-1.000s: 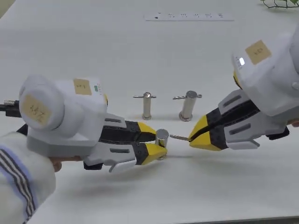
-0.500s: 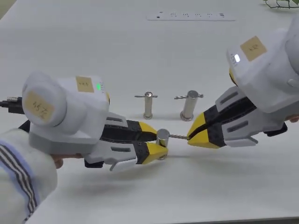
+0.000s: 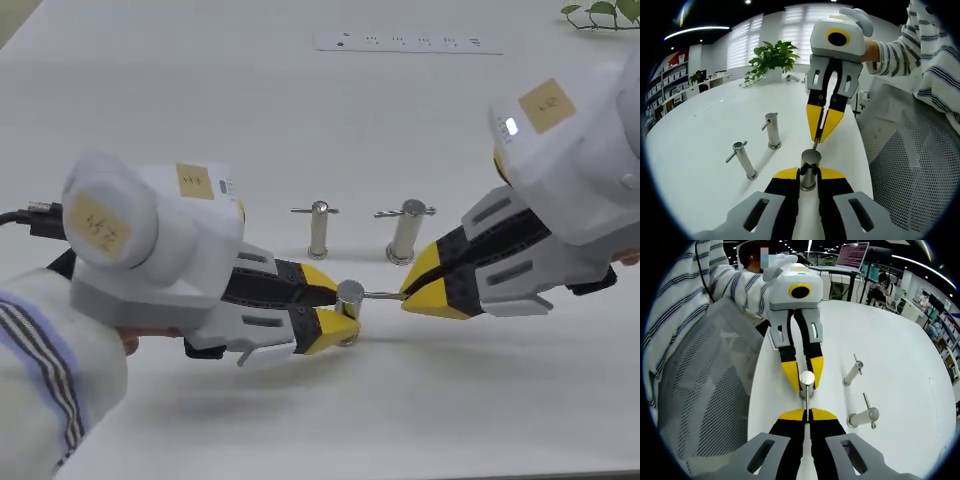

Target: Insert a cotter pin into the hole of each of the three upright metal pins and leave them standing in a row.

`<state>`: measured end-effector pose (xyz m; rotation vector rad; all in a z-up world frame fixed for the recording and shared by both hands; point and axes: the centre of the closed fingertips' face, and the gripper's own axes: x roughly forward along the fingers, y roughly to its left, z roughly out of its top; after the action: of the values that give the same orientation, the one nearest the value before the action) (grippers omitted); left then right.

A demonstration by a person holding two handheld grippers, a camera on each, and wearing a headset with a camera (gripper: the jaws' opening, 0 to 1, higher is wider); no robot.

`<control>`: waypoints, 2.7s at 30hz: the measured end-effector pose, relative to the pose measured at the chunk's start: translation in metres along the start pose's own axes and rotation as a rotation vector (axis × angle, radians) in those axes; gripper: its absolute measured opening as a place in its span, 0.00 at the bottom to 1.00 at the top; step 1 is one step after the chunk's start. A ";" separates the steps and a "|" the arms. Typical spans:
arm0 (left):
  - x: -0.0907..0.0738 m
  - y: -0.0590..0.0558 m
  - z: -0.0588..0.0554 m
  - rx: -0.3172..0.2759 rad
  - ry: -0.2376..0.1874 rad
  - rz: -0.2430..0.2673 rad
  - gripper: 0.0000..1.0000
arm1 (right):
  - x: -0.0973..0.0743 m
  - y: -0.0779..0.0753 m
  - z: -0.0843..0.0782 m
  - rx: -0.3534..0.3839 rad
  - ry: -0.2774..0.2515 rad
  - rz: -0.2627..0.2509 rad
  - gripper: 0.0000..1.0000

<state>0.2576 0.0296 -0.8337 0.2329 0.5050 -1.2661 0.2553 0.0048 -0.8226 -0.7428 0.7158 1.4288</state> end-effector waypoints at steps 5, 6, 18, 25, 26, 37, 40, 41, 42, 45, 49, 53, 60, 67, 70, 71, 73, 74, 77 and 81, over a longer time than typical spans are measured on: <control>0.000 -0.001 0.000 0.006 0.007 -0.007 0.11 | 0.000 0.001 0.009 -0.003 -0.028 0.004 0.04; 0.000 -0.002 -0.001 0.005 0.009 -0.009 0.11 | 0.000 0.001 0.010 -0.007 -0.025 0.002 0.04; -0.001 -0.005 -0.002 0.007 0.015 -0.019 0.11 | 0.013 0.003 0.021 0.049 -0.055 0.026 0.05; -0.001 -0.004 -0.002 0.010 0.016 -0.022 0.12 | 0.005 0.004 0.009 0.073 -0.038 0.022 0.12; -0.001 -0.004 -0.002 0.010 0.016 -0.023 0.12 | 0.004 0.005 0.008 0.075 -0.038 0.024 0.11; -0.001 -0.003 -0.002 0.008 0.015 -0.028 0.12 | 0.003 0.005 0.021 0.082 -0.080 0.017 0.05; -0.001 -0.003 -0.002 0.014 0.013 -0.027 0.12 | 0.004 0.005 0.023 0.105 -0.085 0.016 0.05; -0.002 -0.003 -0.002 0.017 0.010 -0.025 0.12 | 0.004 0.006 0.022 0.105 -0.088 0.015 0.05; -0.001 -0.003 -0.002 0.018 0.007 -0.025 0.12 | 0.006 0.005 0.024 0.106 -0.095 0.015 0.05; -0.001 -0.003 -0.001 0.014 0.001 -0.026 0.12 | 0.007 0.005 0.025 0.115 -0.103 0.015 0.05; 0.001 -0.002 -0.002 -0.041 -0.020 -0.014 0.12 | 0.009 0.003 0.029 0.141 -0.113 0.017 0.06; 0.003 -0.002 -0.004 -0.030 -0.028 -0.004 0.13 | 0.008 0.004 0.028 0.127 -0.117 0.027 0.06; 0.000 0.003 -0.005 -0.015 -0.057 0.040 0.35 | 0.005 0.001 0.031 0.142 -0.154 0.012 0.23; -0.017 0.008 -0.006 -0.110 -0.106 0.083 0.50 | 0.010 0.005 0.030 0.126 -0.162 0.009 0.23; -0.022 0.009 -0.011 -0.116 -0.100 0.105 0.64 | 0.014 0.007 0.029 0.135 -0.166 0.009 0.23; -0.023 0.009 -0.013 -0.120 -0.094 0.116 0.71 | 0.015 0.008 0.029 0.135 -0.165 0.007 0.23; -0.026 0.009 -0.017 -0.119 -0.084 0.126 0.81 | 0.016 0.007 0.029 0.135 -0.164 0.004 0.23; -0.028 0.010 -0.021 -0.128 -0.068 0.139 0.86 | 0.017 0.007 0.029 0.135 -0.165 0.002 0.23; -0.031 0.009 -0.030 -0.154 -0.051 0.151 0.91 | 0.020 0.006 0.031 0.140 -0.173 -0.001 0.23; -0.036 0.012 -0.037 -0.179 -0.045 0.190 0.96 | 0.023 0.004 0.034 0.150 -0.185 -0.001 0.23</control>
<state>0.2531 0.0800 -0.8501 0.0986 0.5414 -1.0322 0.2516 0.0455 -0.8214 -0.4875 0.6697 1.4056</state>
